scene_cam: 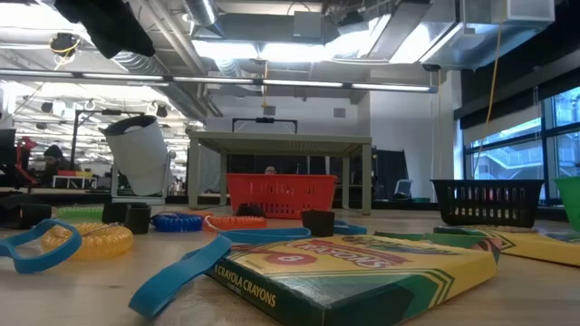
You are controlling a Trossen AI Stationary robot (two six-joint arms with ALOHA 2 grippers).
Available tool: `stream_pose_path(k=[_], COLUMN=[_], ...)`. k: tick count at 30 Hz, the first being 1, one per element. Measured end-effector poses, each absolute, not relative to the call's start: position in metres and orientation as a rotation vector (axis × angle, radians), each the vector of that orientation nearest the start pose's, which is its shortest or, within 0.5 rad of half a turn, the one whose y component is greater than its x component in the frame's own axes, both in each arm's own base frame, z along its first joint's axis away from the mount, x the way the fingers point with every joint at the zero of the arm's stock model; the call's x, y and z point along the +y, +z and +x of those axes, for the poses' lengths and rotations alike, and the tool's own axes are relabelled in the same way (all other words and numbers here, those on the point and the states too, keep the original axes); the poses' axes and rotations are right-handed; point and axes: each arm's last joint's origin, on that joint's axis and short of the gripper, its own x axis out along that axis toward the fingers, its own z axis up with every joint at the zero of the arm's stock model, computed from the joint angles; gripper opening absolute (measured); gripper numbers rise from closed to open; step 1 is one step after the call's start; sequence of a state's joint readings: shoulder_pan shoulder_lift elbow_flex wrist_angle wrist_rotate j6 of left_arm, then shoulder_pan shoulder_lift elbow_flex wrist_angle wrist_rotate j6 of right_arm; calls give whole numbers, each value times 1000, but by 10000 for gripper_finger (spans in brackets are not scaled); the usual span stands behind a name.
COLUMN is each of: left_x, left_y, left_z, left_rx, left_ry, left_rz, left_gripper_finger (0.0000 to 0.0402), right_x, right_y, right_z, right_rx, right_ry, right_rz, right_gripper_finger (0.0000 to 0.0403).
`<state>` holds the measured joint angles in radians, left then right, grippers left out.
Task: Pick & Place Office Desk Supplies
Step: Put the orange rubber band into the green bin
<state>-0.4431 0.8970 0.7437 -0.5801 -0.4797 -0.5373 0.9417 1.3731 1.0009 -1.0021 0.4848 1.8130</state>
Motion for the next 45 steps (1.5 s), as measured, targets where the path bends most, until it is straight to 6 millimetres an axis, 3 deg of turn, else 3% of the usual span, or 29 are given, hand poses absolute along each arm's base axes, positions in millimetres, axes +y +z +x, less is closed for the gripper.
stream_pose_path(k=[4, 8, 19, 30, 36, 45], left_x=[-63, -67, -73, -73, -72, -72], left_y=[269, 267, 258, 259, 259, 260], left_z=[167, 173, 185, 186, 186, 186], left_rx=[603, 602, 642, 620, 619, 616], left_ry=[239, 205, 186, 199, 198, 197], left_rz=[-181, -180, -118, -97, -86, -85], left_gripper_finger=[61, 61, 61, 61, 61, 61], right_x=[197, 206, 224, 236, 248, 266], right_y=[257, 256, 198, 176, 183, 198], right_z=[163, 180, 209, 216, 231, 253], right_rx=[870, 832, 1043, 1105, 1119, 1302], right_ry=[-393, -288, -363, -387, -388, -511], right_rz=[724, 734, 699, 759, 677, 492], right_gripper_finger=[99, 78, 28, 24, 24, 24])
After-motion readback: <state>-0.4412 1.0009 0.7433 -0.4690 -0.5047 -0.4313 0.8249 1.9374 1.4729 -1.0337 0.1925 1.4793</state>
